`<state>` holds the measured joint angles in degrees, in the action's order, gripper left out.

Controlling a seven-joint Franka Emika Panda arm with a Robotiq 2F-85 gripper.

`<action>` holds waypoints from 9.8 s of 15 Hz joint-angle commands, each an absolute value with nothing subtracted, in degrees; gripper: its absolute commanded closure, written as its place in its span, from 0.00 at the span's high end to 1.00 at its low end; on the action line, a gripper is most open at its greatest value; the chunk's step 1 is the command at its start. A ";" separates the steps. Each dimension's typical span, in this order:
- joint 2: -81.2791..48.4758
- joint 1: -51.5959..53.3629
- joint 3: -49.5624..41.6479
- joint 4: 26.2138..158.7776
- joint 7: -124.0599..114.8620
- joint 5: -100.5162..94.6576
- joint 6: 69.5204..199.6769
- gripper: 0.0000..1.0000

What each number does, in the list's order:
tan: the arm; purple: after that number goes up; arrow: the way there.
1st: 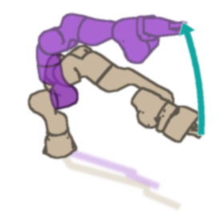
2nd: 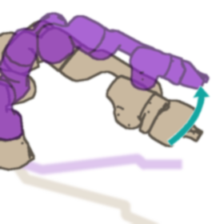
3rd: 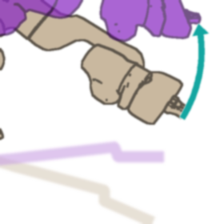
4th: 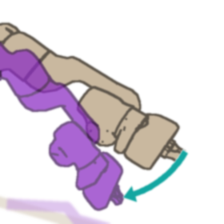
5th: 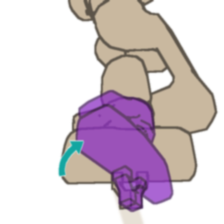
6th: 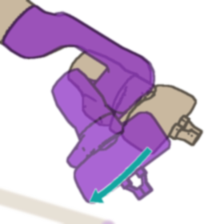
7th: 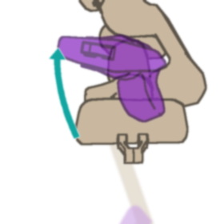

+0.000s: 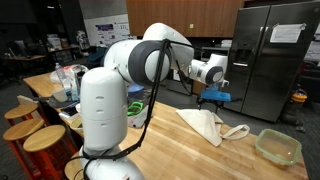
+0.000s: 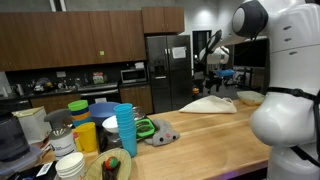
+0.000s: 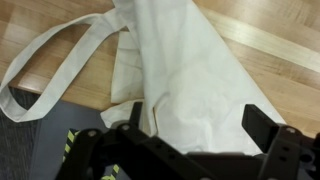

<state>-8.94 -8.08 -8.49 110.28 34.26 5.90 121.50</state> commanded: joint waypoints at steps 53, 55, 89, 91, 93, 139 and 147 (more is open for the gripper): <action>-19.31 -12.17 -3.67 106.09 34.91 3.81 124.04 0.01; -19.73 -12.33 -3.21 106.46 35.48 5.47 124.69 0.01; -16.05 -9.89 2.60 123.35 36.05 5.90 141.92 0.01; -13.55 -11.56 2.11 128.51 37.34 8.62 146.19 0.01; -11.38 -12.96 1.37 132.98 39.22 11.14 149.36 0.01; -8.26 -19.27 -17.70 143.94 99.02 46.39 132.70 0.01; -7.96 -11.53 -10.17 143.28 96.62 45.18 136.97 0.01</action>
